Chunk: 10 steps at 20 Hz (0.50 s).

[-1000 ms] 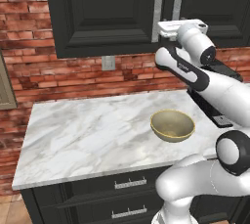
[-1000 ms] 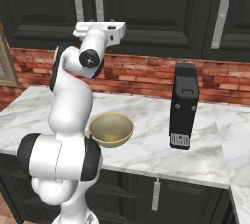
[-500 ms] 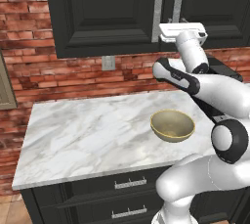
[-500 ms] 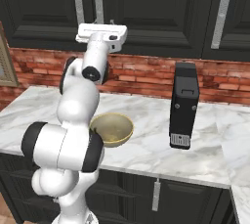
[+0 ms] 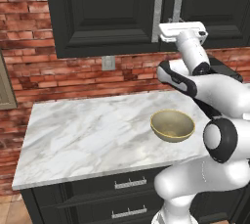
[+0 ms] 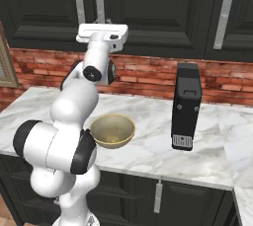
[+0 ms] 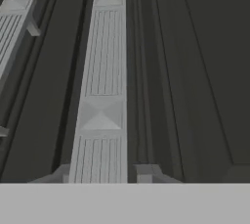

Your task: Open the cabinet. Pick the banana and orange from the cabinet and place them into the bowl. Then close the cabinet.

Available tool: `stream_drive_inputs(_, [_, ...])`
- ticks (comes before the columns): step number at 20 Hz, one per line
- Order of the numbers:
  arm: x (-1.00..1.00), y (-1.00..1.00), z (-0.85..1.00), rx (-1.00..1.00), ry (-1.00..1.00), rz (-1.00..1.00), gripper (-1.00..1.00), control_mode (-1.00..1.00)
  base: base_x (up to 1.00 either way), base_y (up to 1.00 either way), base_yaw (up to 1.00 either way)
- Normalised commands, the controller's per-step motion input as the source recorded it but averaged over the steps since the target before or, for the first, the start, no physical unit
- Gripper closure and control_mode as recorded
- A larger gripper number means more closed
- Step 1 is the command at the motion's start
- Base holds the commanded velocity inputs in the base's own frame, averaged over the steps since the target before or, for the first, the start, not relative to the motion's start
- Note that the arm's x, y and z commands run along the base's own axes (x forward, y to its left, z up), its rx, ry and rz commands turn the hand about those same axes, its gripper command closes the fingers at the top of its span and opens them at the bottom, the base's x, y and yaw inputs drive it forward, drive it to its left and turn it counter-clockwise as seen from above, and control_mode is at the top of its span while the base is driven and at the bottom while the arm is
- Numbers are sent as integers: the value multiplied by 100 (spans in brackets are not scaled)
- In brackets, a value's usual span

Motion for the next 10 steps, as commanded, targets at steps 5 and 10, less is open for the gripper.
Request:
stream_drive_inputs(5, [-50,-37,17,3,3,0,100,-100,0,0,0])
stream_drive_inputs(10, [-70,-79,12,9,3,0,100,-100,0,0,0])
